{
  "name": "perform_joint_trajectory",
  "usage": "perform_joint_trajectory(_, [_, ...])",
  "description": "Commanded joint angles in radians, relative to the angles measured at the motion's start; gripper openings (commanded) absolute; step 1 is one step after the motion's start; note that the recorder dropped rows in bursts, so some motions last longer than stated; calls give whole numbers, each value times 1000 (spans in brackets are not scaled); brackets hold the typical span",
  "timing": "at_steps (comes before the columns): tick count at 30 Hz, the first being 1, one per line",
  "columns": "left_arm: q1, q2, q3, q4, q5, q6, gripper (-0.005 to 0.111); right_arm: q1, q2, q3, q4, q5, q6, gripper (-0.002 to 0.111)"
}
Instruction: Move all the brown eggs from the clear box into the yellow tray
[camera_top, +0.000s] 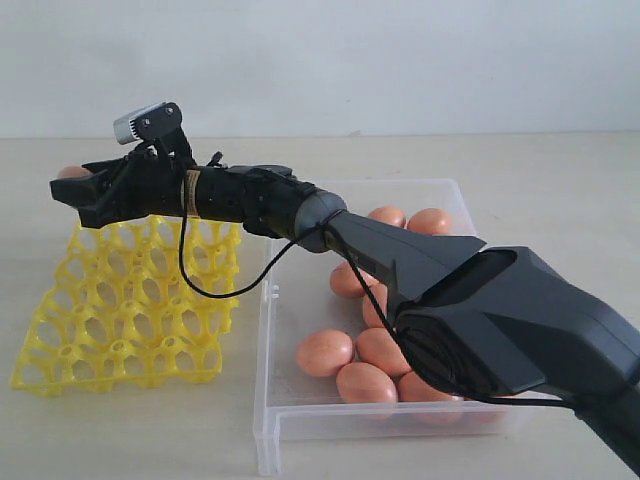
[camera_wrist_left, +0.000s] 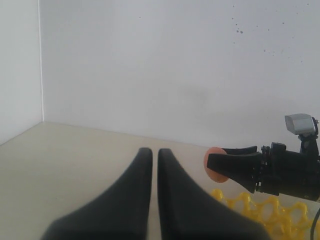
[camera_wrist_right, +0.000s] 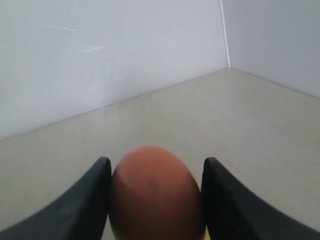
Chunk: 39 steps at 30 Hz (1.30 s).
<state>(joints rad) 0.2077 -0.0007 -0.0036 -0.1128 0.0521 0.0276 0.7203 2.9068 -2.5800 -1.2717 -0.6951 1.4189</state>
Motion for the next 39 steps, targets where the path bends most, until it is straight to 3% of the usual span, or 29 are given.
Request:
perform_joint_trajectory(1, [1, 1, 4, -11, -3, -11, 4, -6, -4, -7, 3, 5, 3, 37])
perform_joint_trajectory(26, [1, 1, 4, -11, -3, -11, 4, -6, -12, -7, 2, -20, -7, 37])
perform_joint_trajectory(32, [1, 1, 4, -11, -3, -11, 4, -10, -14, -7, 12, 1, 54, 54])
perform_joint_trajectory(39, [1, 1, 4, -11, -3, -11, 4, -2, -14, -7, 5, -30, 92, 55])
